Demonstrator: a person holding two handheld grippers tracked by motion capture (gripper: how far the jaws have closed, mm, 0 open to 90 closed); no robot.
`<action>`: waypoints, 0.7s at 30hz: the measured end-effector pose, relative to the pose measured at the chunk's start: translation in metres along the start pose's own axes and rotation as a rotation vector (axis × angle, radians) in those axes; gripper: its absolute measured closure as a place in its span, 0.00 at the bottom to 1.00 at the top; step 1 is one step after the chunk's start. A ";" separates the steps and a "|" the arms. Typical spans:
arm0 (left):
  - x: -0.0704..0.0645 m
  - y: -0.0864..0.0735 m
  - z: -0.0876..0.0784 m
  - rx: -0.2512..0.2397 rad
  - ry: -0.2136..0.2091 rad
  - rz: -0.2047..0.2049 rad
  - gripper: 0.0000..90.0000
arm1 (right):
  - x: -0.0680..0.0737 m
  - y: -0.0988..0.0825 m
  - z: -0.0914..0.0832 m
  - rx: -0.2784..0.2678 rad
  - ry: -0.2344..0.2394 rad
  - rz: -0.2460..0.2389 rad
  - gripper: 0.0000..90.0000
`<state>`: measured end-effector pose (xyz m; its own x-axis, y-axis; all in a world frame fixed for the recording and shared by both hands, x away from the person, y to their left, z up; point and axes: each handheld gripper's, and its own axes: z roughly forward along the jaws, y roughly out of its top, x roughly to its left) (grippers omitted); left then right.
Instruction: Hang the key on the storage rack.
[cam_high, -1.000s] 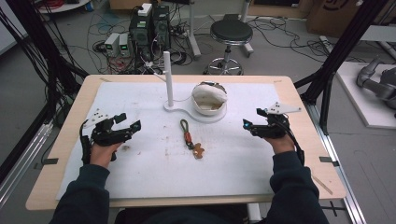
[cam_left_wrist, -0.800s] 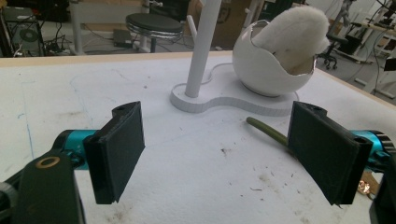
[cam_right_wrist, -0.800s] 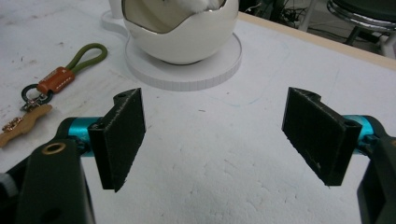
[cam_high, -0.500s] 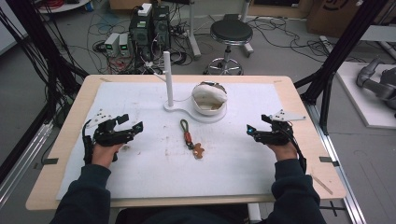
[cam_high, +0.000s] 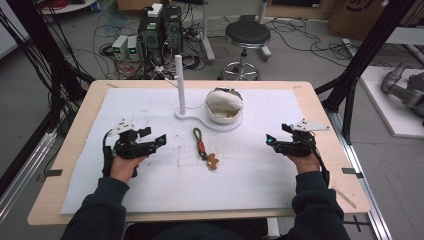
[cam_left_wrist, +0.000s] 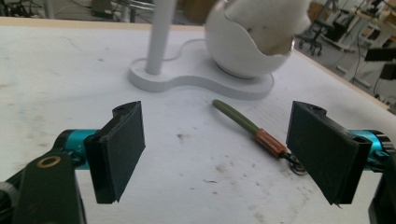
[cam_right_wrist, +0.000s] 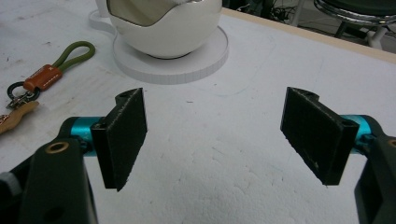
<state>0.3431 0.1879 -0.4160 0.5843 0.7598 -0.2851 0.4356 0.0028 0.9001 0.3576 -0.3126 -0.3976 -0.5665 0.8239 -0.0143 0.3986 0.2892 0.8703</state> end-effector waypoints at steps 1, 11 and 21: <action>-0.005 0.000 0.004 0.012 -0.003 0.012 0.22 | 0.000 0.000 -0.001 -0.003 0.000 -0.001 0.26; -0.035 -0.010 0.056 0.170 0.023 -0.025 0.49 | -0.005 -0.003 -0.006 -0.016 -0.003 0.025 0.26; -0.049 -0.012 0.092 0.233 0.024 -0.045 0.47 | -0.003 -0.004 -0.004 -0.006 -0.002 0.020 0.26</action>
<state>0.3721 0.0907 -0.4427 0.5454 0.7777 -0.3126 0.6088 -0.1111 0.7855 0.3551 -0.3179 -0.3990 -0.5571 0.8304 0.0028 0.4054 0.2691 0.8736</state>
